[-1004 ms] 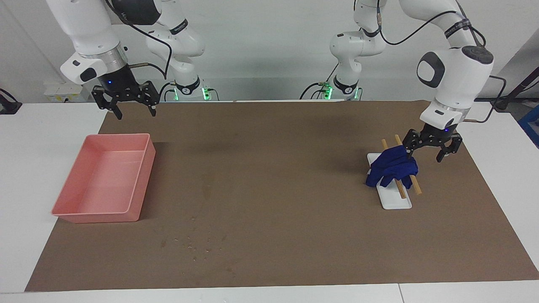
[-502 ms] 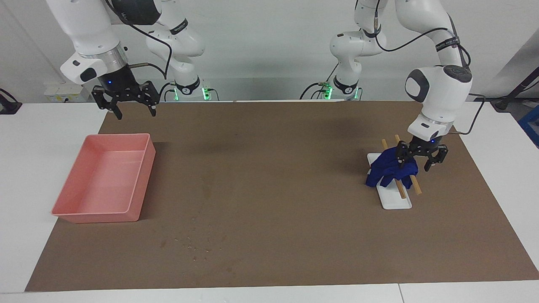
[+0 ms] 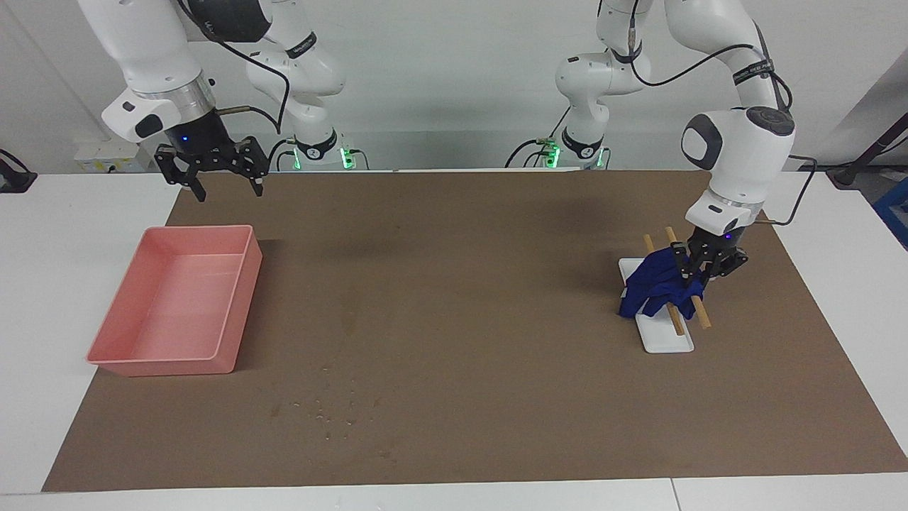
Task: Wipe water with towel using both arms
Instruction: 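Grasp the blue towel on the white tray with the left gripper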
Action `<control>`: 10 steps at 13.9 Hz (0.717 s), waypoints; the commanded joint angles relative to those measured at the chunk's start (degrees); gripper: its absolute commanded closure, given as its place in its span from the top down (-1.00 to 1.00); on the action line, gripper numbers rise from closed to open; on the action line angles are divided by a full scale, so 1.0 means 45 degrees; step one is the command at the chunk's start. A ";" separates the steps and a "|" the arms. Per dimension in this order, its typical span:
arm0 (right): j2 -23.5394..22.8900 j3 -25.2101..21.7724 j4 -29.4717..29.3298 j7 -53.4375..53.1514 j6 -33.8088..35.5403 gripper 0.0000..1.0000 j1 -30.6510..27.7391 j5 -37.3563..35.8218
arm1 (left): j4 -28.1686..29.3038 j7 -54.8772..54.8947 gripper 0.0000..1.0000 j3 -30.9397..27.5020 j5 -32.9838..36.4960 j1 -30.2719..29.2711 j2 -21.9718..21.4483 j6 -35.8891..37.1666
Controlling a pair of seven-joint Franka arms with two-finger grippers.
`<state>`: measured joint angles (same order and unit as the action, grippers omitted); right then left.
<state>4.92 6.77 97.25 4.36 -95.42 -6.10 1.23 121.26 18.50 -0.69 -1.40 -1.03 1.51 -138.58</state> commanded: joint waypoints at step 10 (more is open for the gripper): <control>0.0275 0.0059 0.0186 0.0261 0.0071 1.00 -0.0227 0.0254 | -0.3133 -0.8315 -1.00 0.0076 -0.1712 0.0596 0.0523 0.5319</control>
<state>4.92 6.73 97.25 4.36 -95.10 -6.19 1.23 114.02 -6.57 -0.41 -4.65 -0.71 1.68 -122.59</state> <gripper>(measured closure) 0.000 0.863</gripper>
